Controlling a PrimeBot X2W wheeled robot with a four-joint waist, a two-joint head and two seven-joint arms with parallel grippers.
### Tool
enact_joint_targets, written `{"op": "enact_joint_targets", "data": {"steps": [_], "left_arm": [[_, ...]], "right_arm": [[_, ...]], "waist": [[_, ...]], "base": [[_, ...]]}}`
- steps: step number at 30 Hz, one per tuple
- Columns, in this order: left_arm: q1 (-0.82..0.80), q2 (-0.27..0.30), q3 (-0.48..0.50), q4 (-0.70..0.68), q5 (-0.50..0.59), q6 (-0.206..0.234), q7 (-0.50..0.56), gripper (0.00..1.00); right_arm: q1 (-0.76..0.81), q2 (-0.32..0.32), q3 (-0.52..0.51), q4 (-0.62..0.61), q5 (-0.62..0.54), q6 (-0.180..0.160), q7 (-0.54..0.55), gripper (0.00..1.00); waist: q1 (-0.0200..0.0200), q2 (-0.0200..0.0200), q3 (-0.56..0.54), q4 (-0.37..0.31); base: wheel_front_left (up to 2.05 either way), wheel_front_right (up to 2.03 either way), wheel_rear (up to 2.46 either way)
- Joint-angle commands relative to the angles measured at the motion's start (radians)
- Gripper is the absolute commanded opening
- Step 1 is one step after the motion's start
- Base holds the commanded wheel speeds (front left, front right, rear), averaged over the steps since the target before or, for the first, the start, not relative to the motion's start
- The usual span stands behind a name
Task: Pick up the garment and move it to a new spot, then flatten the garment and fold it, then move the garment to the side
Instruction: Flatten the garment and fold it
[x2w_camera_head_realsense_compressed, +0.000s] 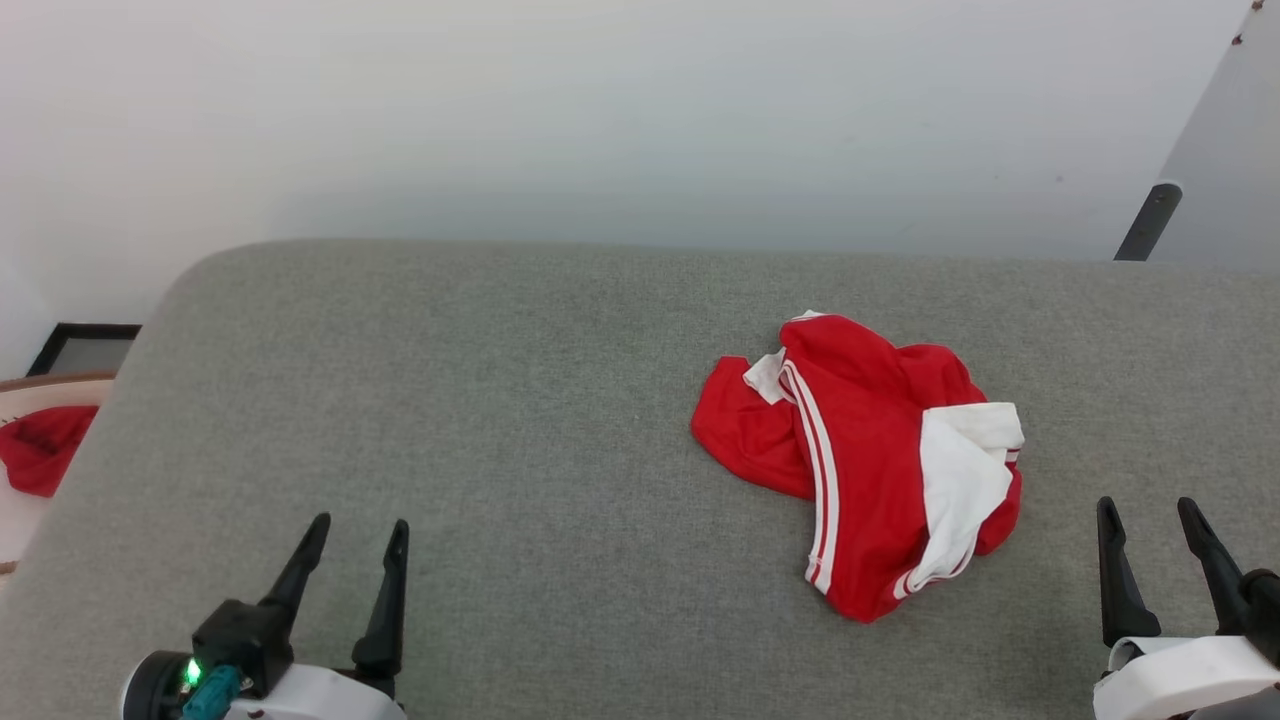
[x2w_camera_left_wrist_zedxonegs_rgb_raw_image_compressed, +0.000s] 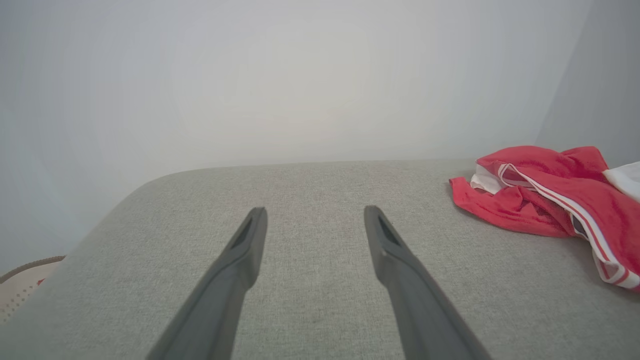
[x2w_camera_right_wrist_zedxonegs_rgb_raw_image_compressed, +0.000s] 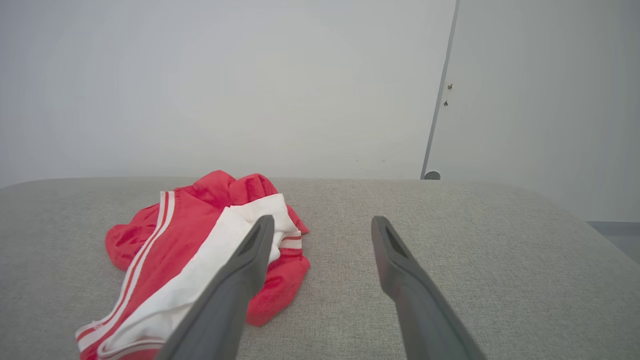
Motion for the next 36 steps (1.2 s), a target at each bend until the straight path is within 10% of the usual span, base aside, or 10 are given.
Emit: {"op": "enact_joint_targets", "data": {"steps": [1,9,16,33,34,36], "left_arm": [[0.007,-0.009,0.014,0.005,0.012,-0.010,0.000,1.00],[0.003,-0.047,0.047,0.003,0.029,-0.031,0.000,1.00],[-0.025,-0.073,0.045,0.029,0.035,-0.046,0.000,1.00],[-0.096,-0.109,0.015,0.071,0.020,-0.052,0.000,1.00],[-0.099,-0.108,0.014,0.071,0.018,-0.052,0.000,1.00],[-0.103,-0.107,0.012,0.070,0.013,-0.052,0.000,1.00]], "right_arm": [[0.000,-0.002,0.001,0.000,0.006,-0.001,-0.001,1.00],[-0.047,-0.047,0.096,0.007,0.022,-0.001,0.072,1.00],[-0.160,-0.191,0.271,0.013,0.119,-0.001,0.392,1.00],[-0.282,-0.274,0.308,-0.078,0.246,-0.001,0.764,1.00],[-0.281,-0.275,0.306,-0.080,0.246,-0.001,0.764,0.94],[-0.277,-0.281,0.317,-0.087,0.243,-0.001,0.776,0.34]], "waist": [[0.0000,0.0000,0.004,0.000],[0.0000,0.0000,0.026,0.000],[0.0000,0.0000,0.080,0.015],[0.0000,0.0000,0.181,0.055],[0.0000,0.0000,0.184,0.055],[0.0000,0.0000,0.190,0.054]], "base": [[0.00,0.00,0.00],[0.00,0.00,0.00],[0.00,0.00,0.00],[0.00,0.00,0.00],[0.00,0.00,0.00],[0.00,0.00,0.00]]}}
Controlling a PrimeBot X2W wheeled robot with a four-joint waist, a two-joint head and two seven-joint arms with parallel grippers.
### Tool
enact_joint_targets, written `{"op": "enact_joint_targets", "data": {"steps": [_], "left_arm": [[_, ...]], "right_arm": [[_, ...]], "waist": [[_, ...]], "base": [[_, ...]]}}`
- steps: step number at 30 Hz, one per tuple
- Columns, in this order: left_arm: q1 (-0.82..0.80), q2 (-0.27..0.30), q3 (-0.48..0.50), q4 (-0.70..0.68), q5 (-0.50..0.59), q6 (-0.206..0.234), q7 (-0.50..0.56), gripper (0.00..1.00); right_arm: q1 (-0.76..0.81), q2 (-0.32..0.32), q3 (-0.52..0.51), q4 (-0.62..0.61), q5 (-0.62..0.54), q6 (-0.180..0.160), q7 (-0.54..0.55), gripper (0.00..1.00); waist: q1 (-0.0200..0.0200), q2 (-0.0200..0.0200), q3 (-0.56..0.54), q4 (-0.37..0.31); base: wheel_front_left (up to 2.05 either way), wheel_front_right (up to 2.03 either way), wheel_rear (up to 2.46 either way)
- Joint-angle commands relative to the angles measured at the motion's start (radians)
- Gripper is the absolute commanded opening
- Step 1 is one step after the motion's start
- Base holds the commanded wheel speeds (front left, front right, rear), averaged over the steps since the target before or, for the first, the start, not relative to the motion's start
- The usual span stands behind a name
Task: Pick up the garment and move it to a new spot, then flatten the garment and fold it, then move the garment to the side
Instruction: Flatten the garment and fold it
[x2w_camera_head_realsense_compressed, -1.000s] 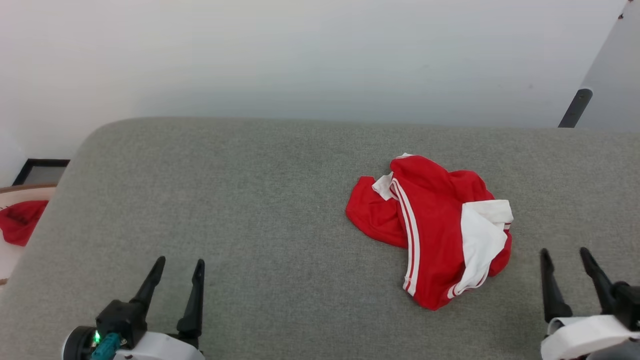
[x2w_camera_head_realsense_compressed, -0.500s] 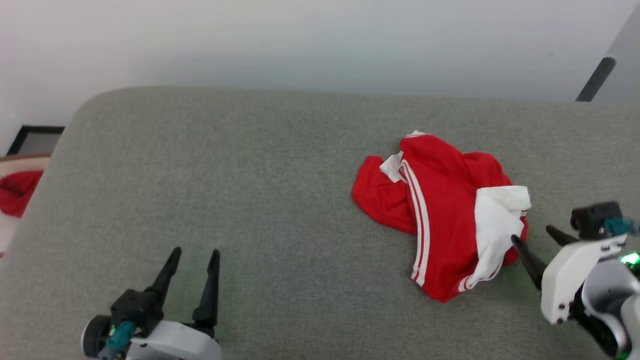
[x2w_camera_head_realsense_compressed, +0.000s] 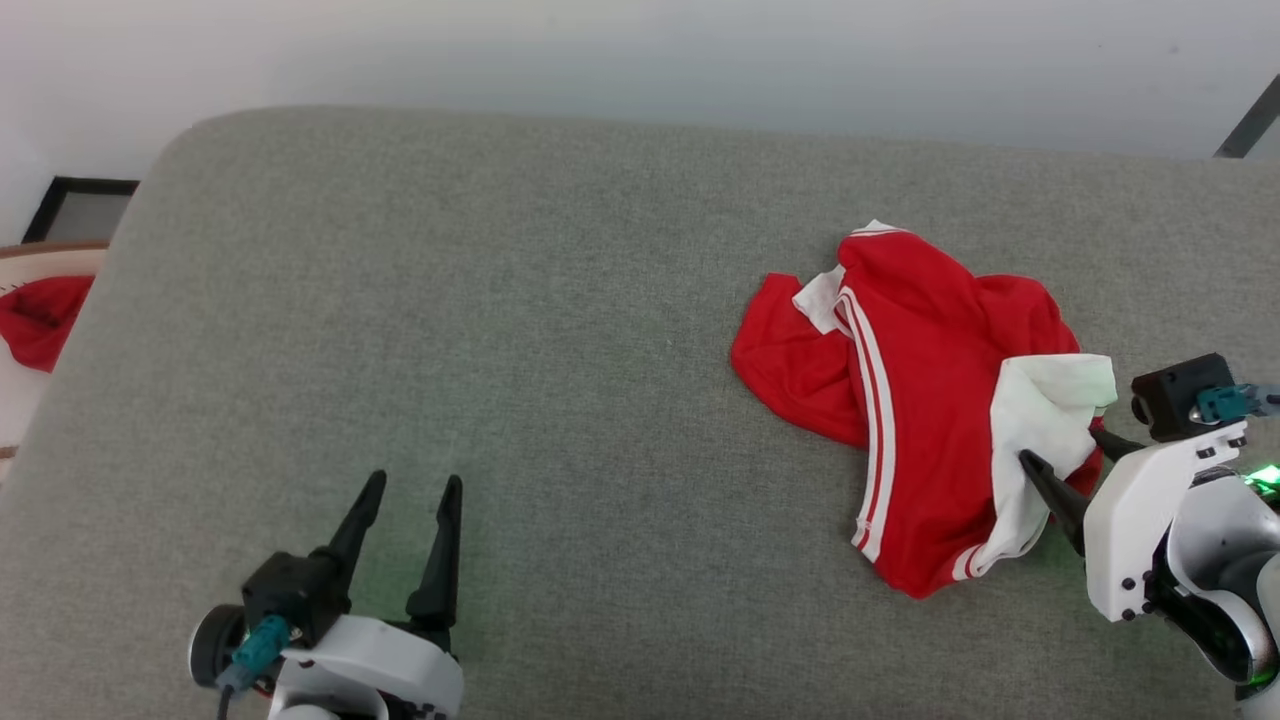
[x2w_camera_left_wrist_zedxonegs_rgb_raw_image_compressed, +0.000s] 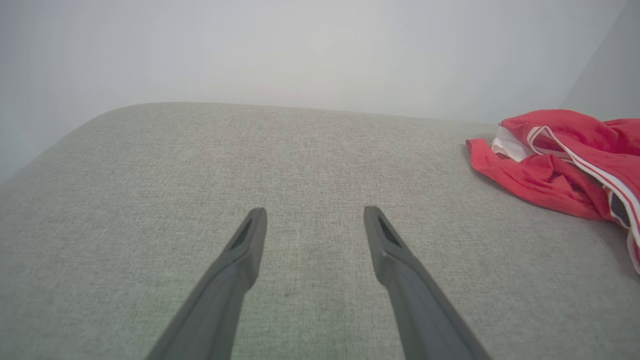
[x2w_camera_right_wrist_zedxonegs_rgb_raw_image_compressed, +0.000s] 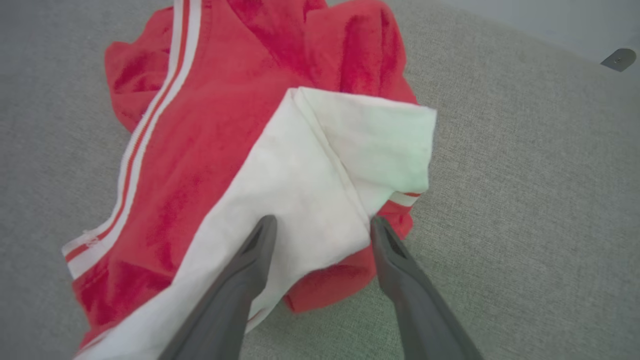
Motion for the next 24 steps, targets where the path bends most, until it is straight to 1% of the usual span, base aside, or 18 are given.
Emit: {"op": "enact_joint_targets", "data": {"steps": [1,2,7,10,12,14,18,21,24], "left_arm": [[-0.011,0.002,-0.001,0.000,-0.009,-0.003,0.000,1.00],[-0.012,0.003,-0.001,-0.001,-0.009,-0.003,0.000,1.00],[-0.019,0.007,-0.003,0.001,-0.017,-0.003,0.000,1.00],[-0.013,0.012,-0.004,0.003,-0.019,-0.003,0.000,1.00],[-0.009,0.015,-0.004,0.004,-0.019,-0.003,0.000,1.00],[-0.009,0.018,-0.003,0.002,-0.020,-0.003,0.000,1.00],[-0.016,0.023,-0.012,-0.003,-0.026,-0.003,0.000,1.00],[-0.028,0.026,-0.021,-0.003,-0.029,-0.003,0.000,1.00],[-0.034,0.031,-0.021,-0.005,-0.037,-0.003,0.000,1.00]], "right_arm": [[-0.002,-0.008,0.011,-0.010,0.003,-0.001,0.005,0.26],[-0.004,-0.011,0.013,-0.012,0.007,-0.001,0.005,0.00],[-0.013,-0.012,0.000,-0.025,0.004,-0.001,-0.013,0.00],[0.000,-0.006,-0.033,-0.033,-0.003,-0.001,-0.030,0.00],[0.017,0.002,-0.074,-0.041,-0.007,-0.001,-0.042,0.00],[0.032,0.012,-0.124,-0.050,-0.009,-0.001,-0.053,0.00],[0.063,0.048,-0.263,-0.040,-0.020,-0.001,-0.078,0.00],[0.080,0.092,-0.388,-0.001,-0.042,-0.001,-0.121,0.00],[0.090,0.139,-0.492,0.059,-0.069,-0.001,-0.171,0.00]], "waist": [[0.0000,-0.0001,0.007,-0.001],[0.0000,-0.0001,0.010,-0.003],[0.0000,-0.0001,0.017,-0.016],[0.0000,-0.0001,0.013,-0.030],[0.0000,-0.0001,0.010,-0.040],[0.0000,-0.0001,0.011,-0.051],[0.0000,-0.0001,0.018,-0.072],[0.0000,-0.0001,0.027,-0.082],[0.0000,-0.0001,0.040,-0.091]], "base": [[0.00,0.00,0.00],[0.00,0.00,0.00],[0.00,0.00,0.00],[0.00,0.00,0.00],[0.00,0.00,0.00],[0.00,0.00,0.00],[0.00,0.00,0.00],[0.00,0.00,0.00],[0.00,0.00,0.00]]}}
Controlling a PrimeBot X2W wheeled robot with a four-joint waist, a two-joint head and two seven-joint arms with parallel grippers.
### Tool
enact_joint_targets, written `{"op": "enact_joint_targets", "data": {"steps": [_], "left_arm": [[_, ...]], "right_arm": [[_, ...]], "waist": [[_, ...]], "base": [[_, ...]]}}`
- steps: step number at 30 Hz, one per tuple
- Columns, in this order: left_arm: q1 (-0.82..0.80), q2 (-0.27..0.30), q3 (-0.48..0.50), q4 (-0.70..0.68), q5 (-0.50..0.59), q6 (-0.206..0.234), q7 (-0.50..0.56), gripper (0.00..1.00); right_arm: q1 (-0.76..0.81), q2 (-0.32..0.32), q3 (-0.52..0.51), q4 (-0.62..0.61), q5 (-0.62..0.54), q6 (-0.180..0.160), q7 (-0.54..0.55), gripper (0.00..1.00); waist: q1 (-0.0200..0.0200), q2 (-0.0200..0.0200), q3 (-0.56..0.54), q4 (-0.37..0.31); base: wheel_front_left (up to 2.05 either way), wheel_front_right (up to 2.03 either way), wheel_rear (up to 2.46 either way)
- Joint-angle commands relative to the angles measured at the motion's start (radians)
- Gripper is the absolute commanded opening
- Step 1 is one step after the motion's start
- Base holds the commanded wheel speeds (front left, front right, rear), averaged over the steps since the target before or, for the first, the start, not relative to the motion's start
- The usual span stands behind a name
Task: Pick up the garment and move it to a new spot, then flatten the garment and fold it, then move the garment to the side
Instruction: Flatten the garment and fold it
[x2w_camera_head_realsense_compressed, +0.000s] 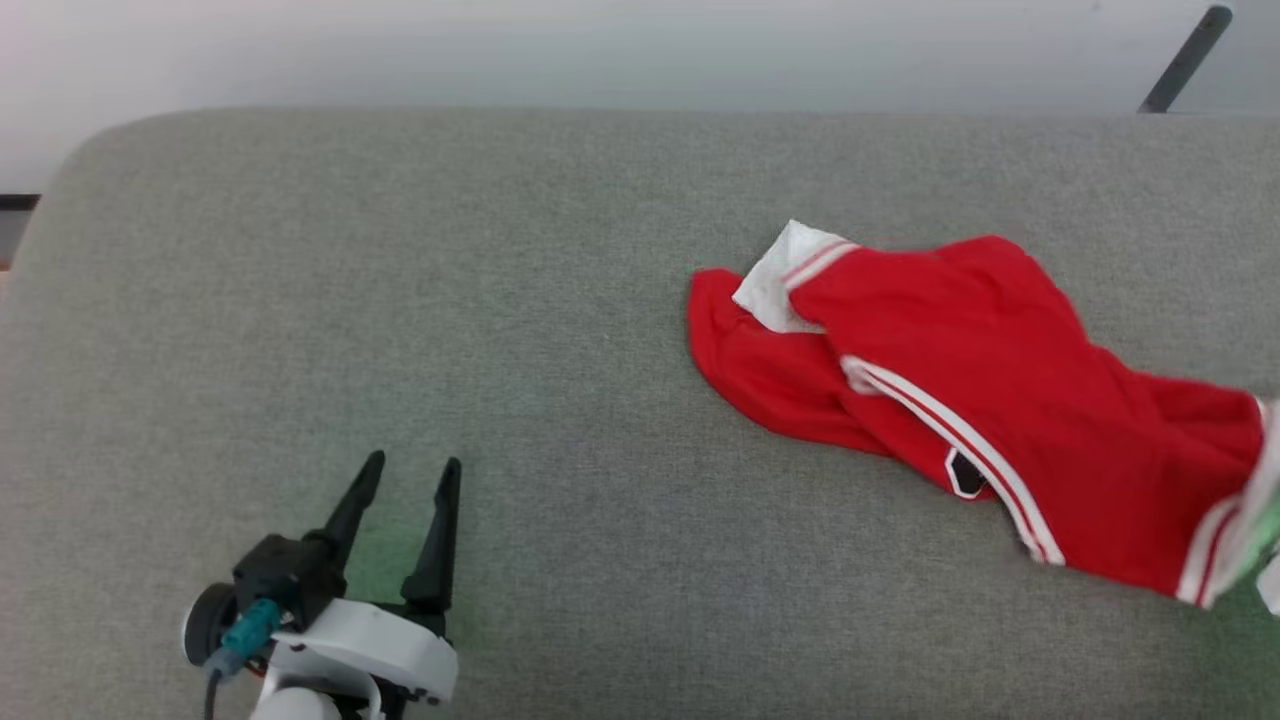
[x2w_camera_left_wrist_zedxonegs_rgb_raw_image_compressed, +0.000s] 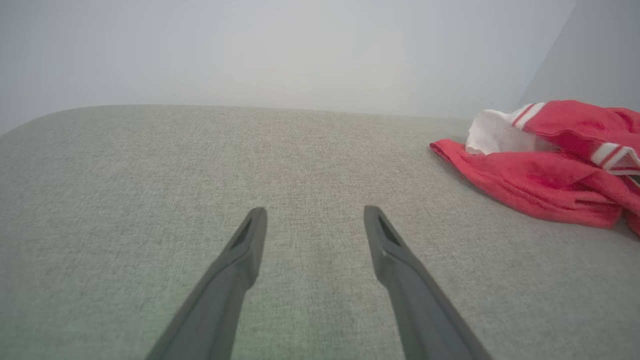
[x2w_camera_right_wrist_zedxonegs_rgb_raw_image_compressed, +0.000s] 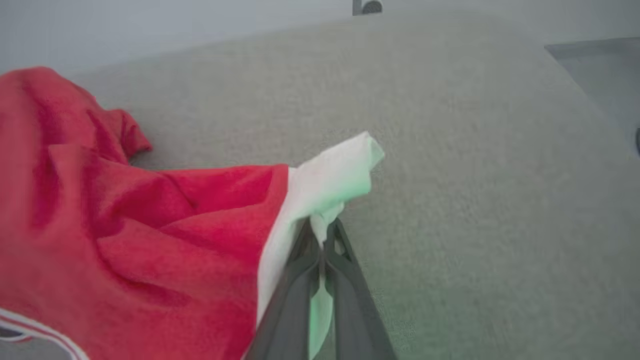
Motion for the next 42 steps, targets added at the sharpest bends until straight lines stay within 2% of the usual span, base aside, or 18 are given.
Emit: {"op": "enact_joint_targets", "data": {"steps": [1,8,9,11,12,20,24,27,29,33,34,35,38,42], "left_arm": [[-0.010,0.008,0.002,-0.003,-0.012,-0.002,0.000,1.00],[-0.030,0.028,0.009,-0.010,-0.018,-0.002,0.000,1.00],[-0.031,0.031,0.010,-0.011,-0.019,-0.002,0.000,1.00],[-0.033,0.036,0.014,-0.012,-0.021,-0.002,0.000,1.00],[-0.034,0.038,0.015,-0.012,-0.023,-0.002,0.000,1.00],[-0.069,0.092,0.005,-0.048,-0.047,-0.002,0.000,1.00],[-0.140,0.167,-0.047,-0.068,-0.078,-0.002,0.001,1.00],[-0.235,0.238,-0.128,-0.081,-0.121,-0.002,0.056,1.00],[-0.318,0.283,-0.204,-0.089,-0.173,-0.002,0.128,1.00],[-0.514,0.361,-0.414,-0.080,-0.363,-0.001,0.375,1.00],[-0.563,0.364,-0.468,-0.080,-0.435,-0.002,0.445,1.00],[-0.563,0.364,-0.468,-0.080,-0.435,-0.002,0.445,1.00],[-0.714,0.382,-0.590,-0.047,-0.632,-0.002,0.657,1.00],[-0.874,0.392,-0.730,0.021,-0.782,-0.001,0.881,1.00]], "right_arm": [[0.004,0.027,-0.053,0.038,-0.016,-0.001,-0.031,0.00],[-0.033,0.097,-0.198,0.171,-0.097,-0.001,-0.131,0.00],[-0.037,0.103,-0.205,0.184,-0.106,-0.001,-0.140,0.09],[-0.051,0.108,-0.224,0.203,-0.122,-0.001,-0.163,0.49],[-0.057,0.110,-0.235,0.210,-0.127,-0.001,-0.177,1.00],[-0.026,0.095,-0.268,0.187,-0.130,-0.001,-0.295,1.00],[0.014,0.092,-0.166,0.089,-0.061,-0.001,-0.361,1.00],[0.060,0.083,-0.062,-0.002,-0.013,-0.001,-0.395,1.00],[0.073,0.093,0.000,-0.062,0.018,-0.001,-0.406,1.00],[0.088,0.113,0.117,-0.151,0.046,-0.001,-0.403,1.00],[0.084,0.120,0.140,-0.169,0.050,-0.001,-0.403,1.00],[0.084,0.120,0.140,-0.169,0.050,-0.001,-0.403,1.00],[0.073,0.138,0.198,-0.206,0.056,-0.001,-0.399,1.00],[0.054,0.155,0.260,-0.225,0.067,-0.001,-0.411,1.00]], "waist": [[0.0000,0.0000,0.016,-0.012],[0.0000,0.0000,0.046,-0.030],[0.0000,0.0000,0.048,-0.032],[0.0000,0.0000,0.052,-0.039],[0.0000,0.0000,0.052,-0.042],[0.0000,0.0000,0.042,-0.065],[0.0000,0.0000,0.030,-0.080],[0.0000,0.0000,0.021,-0.099],[0.0000,0.0000,0.021,-0.115],[0.0000,0.0000,0.037,-0.152],[0.0000,0.0000,0.046,-0.163],[0.0000,0.0000,0.046,-0.163],[0.0000,0.0000,0.079,-0.196],[0.0000,0.0000,0.130,-0.254]], "base": [[0.00,0.00,0.00],[0.00,0.00,0.00],[0.00,0.00,0.00],[0.00,0.00,0.00],[0.00,0.00,0.00],[0.00,0.00,0.00],[0.00,0.00,0.00],[0.00,0.00,0.00],[0.00,0.00,0.00],[0.00,0.00,0.00],[0.00,0.00,0.00],[0.00,0.00,0.00],[0.00,0.00,0.00],[0.00,0.00,0.00]]}}
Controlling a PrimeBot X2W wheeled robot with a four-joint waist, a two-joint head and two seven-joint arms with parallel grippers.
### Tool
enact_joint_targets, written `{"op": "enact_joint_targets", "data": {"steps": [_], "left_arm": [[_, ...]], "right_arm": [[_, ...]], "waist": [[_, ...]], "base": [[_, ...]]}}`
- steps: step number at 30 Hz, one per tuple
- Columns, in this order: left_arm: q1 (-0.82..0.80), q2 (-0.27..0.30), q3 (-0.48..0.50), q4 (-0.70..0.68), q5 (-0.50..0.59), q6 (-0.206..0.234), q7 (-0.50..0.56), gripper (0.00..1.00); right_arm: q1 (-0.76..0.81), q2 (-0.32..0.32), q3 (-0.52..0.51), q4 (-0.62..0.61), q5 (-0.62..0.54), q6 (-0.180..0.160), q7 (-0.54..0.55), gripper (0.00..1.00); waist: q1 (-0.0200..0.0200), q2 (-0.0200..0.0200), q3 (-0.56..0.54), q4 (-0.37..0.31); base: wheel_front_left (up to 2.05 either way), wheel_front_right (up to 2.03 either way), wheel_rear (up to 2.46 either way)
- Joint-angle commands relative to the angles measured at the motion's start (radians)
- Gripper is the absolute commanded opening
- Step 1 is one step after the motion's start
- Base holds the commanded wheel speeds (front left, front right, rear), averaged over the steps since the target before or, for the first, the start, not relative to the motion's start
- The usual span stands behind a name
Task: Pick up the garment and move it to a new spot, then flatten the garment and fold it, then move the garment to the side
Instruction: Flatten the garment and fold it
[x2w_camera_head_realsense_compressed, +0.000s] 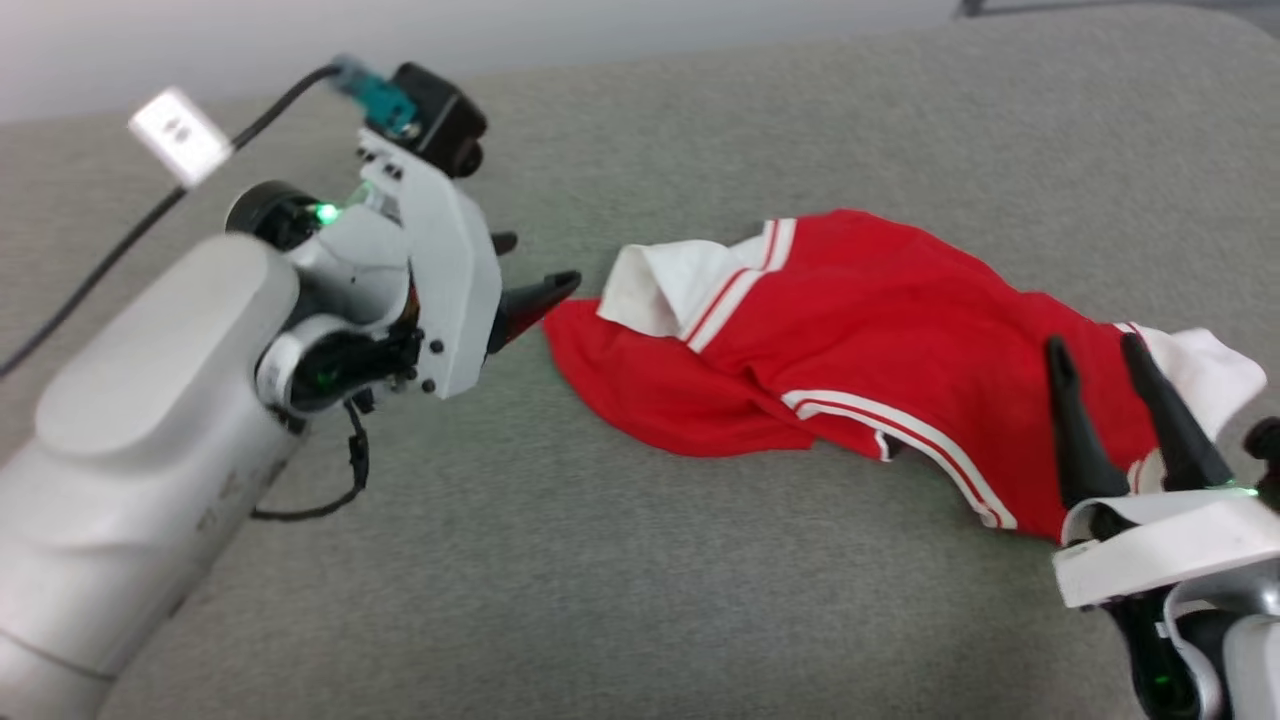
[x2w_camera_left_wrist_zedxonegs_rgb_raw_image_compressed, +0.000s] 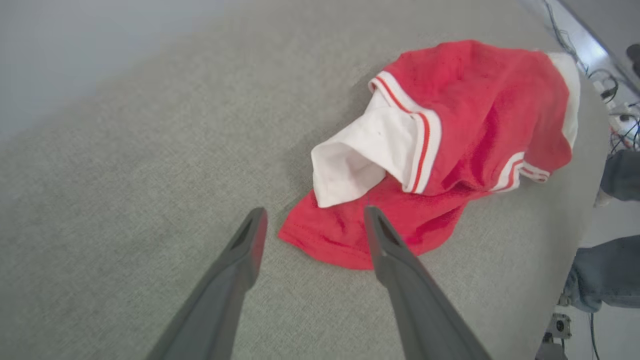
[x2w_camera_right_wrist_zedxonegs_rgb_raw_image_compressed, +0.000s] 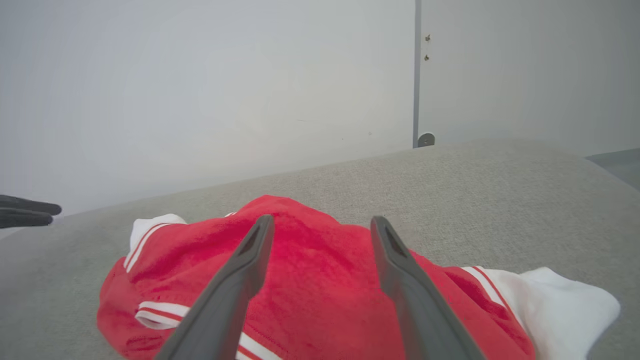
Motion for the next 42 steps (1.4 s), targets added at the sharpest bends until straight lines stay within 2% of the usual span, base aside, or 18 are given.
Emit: {"op": "enact_joint_targets", "data": {"steps": [1,4,6,11,17,18,19,20,23,29,35,42], "left_arm": [[-0.031,0.002,-0.031,0.022,-0.024,0.000,0.038,1.00],[-0.090,0.021,-0.120,0.073,-0.075,0.000,0.130,1.00],[-0.130,0.034,-0.165,0.089,-0.092,0.000,0.148,1.00],[-0.186,0.053,-0.237,0.139,-0.158,0.000,0.165,1.00],[-0.260,0.042,-0.300,0.181,-0.191,0.000,0.133,1.00],[-0.268,0.040,-0.309,0.182,-0.194,0.000,0.118,0.74],[-0.274,0.037,-0.317,0.183,-0.207,0.000,0.104,0.33],[-0.275,0.033,-0.324,0.183,-0.224,0.000,0.093,0.00],[-0.295,0.037,-0.359,0.158,-0.231,0.000,0.052,0.00],[-0.331,0.068,-0.420,0.119,-0.169,0.000,-0.146,0.00],[-0.337,0.146,-0.452,0.086,-0.030,0.000,-0.350,0.00],[-0.248,0.232,-0.455,0.103,0.079,0.000,-0.557,0.00]], "right_arm": [[-0.014,0.004,0.016,-0.003,0.007,-0.001,-0.008,1.00],[-0.023,0.017,0.036,0.008,0.015,-0.001,-0.022,1.00],[-0.027,0.023,0.041,0.020,0.019,-0.001,-0.030,1.00],[-0.037,0.031,0.054,0.035,0.023,-0.001,-0.052,1.00],[-0.052,0.040,0.069,0.049,0.026,-0.001,-0.067,1.00],[-0.057,0.042,0.075,0.049,0.026,-0.001,-0.069,1.00],[-0.059,0.043,0.078,0.050,0.027,-0.001,-0.071,1.00],[-0.059,0.044,0.078,0.052,0.027,-0.001,-0.073,1.00],[-0.047,0.044,0.063,0.056,0.024,-0.001,-0.073,1.00],[-0.024,0.025,0.037,0.048,0.018,-0.001,-0.048,1.00],[-0.012,0.004,0.031,0.023,0.009,-0.001,0.000,1.00],[0.015,-0.001,0.022,-0.014,0.008,-0.001,0.050,1.00]], "waist": [[0.0000,0.0000,0.067,-0.072],[0.0000,0.0000,0.097,-0.114],[0.0000,0.0000,0.114,-0.137],[0.0000,0.0000,0.150,-0.175],[0.0000,0.0000,0.168,-0.191],[0.0000,0.0000,0.168,-0.192],[0.0000,0.0000,0.168,-0.192],[0.0000,0.0000,0.166,-0.190],[0.0000,0.0000,0.151,-0.167],[0.0000,0.0000,0.078,-0.078],[0.0000,0.0000,0.004,0.014],[0.0000,0.0000,-0.033,0.072]], "base": [[0.00,0.00,0.00],[0.00,0.00,0.00],[0.00,0.00,0.00],[0.00,0.00,0.00],[0.00,0.00,0.00],[0.00,0.00,0.00],[0.00,0.00,0.00],[0.00,0.00,0.00],[0.00,0.00,0.00],[0.00,0.00,0.00],[0.00,0.00,0.00],[0.00,0.00,0.00]]}}
